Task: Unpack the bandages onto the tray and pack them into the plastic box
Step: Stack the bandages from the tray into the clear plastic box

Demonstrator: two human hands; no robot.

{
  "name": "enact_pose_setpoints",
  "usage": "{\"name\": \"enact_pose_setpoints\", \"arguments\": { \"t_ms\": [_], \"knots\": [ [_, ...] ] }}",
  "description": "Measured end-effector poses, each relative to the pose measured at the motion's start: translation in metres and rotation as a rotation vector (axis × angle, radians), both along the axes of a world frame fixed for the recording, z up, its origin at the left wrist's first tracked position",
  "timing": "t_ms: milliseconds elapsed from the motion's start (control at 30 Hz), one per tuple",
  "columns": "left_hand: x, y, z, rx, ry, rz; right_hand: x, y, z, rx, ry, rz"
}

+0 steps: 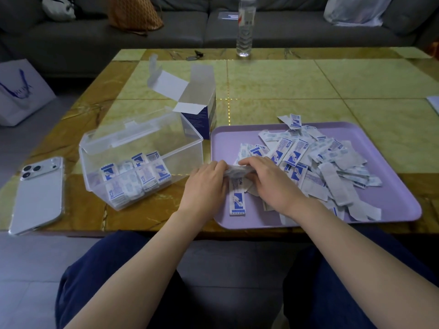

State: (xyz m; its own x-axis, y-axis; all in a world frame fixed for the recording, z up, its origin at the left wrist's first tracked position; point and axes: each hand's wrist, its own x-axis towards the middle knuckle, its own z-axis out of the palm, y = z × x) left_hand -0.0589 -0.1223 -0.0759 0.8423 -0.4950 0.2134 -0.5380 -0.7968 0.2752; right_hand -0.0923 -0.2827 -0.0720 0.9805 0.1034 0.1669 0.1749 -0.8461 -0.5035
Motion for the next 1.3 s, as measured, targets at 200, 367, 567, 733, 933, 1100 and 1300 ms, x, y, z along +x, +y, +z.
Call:
{"name": "enact_pose_setpoints", "arguments": {
  "t_ms": [200,367,567,733,933,1100,1300],
  "knots": [
    [-0.001,-0.003,-0.001,-0.101,-0.066,0.093,0.004,-0.002,-0.003,-0.078,-0.063,-0.070],
    [-0.001,0.000,-0.003,0.189,-0.119,0.125,0.003,0.003,-0.010,-0.001,-0.011,-0.103],
    [0.000,-0.001,-0.001,0.006,-0.021,0.025,0.001,0.008,-0.008,0.147,-0.003,-0.111],
    [-0.002,-0.004,0.000,-0.163,0.031,0.051,0.001,0.005,-0.003,0.044,-0.043,-0.108],
    [-0.002,-0.007,-0.009,0.152,-0.223,0.065,0.001,0.008,-0.004,0.040,-0.006,-0.037],
    [-0.002,-0.016,-0.010,0.234,-0.210,-0.018,0.002,0.011,-0.007,0.060,0.028,-0.043],
    [-0.001,-0.016,-0.013,0.256,-0.157,-0.034,0.001,0.012,-0.008,0.136,0.122,-0.099]
  ]
}}
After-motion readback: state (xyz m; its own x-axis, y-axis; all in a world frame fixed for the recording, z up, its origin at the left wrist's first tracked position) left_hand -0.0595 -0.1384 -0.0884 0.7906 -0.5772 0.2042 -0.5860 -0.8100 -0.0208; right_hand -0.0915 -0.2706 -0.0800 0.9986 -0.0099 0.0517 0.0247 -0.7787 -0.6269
